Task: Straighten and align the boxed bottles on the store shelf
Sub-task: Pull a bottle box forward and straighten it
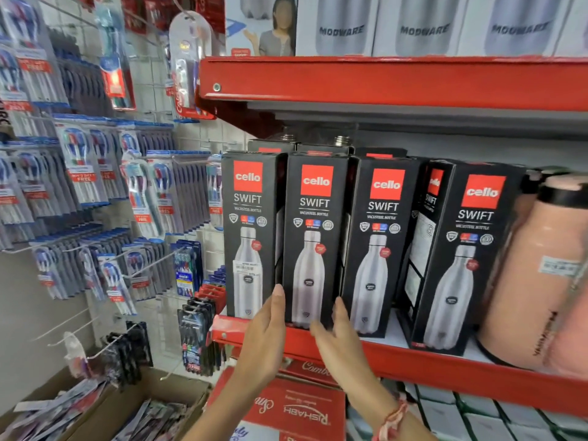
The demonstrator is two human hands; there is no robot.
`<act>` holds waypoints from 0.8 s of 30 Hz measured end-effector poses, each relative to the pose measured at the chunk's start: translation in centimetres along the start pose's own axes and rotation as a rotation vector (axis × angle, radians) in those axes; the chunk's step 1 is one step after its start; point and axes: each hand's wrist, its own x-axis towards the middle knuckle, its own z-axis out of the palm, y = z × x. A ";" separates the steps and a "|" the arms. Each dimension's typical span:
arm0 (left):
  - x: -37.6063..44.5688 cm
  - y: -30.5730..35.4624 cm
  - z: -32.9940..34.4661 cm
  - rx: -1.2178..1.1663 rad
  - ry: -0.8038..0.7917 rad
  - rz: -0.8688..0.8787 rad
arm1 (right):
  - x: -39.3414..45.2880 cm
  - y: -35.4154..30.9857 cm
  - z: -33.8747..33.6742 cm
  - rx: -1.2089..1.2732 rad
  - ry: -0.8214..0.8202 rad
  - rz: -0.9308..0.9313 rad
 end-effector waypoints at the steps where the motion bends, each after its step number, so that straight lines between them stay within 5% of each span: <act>1: 0.0 -0.4 0.5 0.007 -0.005 -0.011 | 0.2 0.1 -0.1 -0.019 -0.011 0.009; 11: -0.4 -1.0 0.5 -0.151 0.105 -0.107 | -1.0 0.0 -0.7 -0.152 -0.073 -0.015; 15: 3.4 -10.2 -0.7 -0.265 0.048 -0.266 | -1.7 -0.5 -1.1 -0.125 -0.100 -0.031; 17: 3.3 -9.6 -1.1 -0.258 0.032 -0.249 | -1.6 -0.7 -1.3 -0.153 -0.103 -0.032; 21: -1.0 0.8 -0.2 0.250 0.073 -0.013 | -1.7 -0.3 -2.1 -0.128 -0.091 -0.068; 24: -1.4 2.1 0.1 0.207 0.204 0.133 | -2.1 0.3 -3.7 -0.017 0.025 -0.129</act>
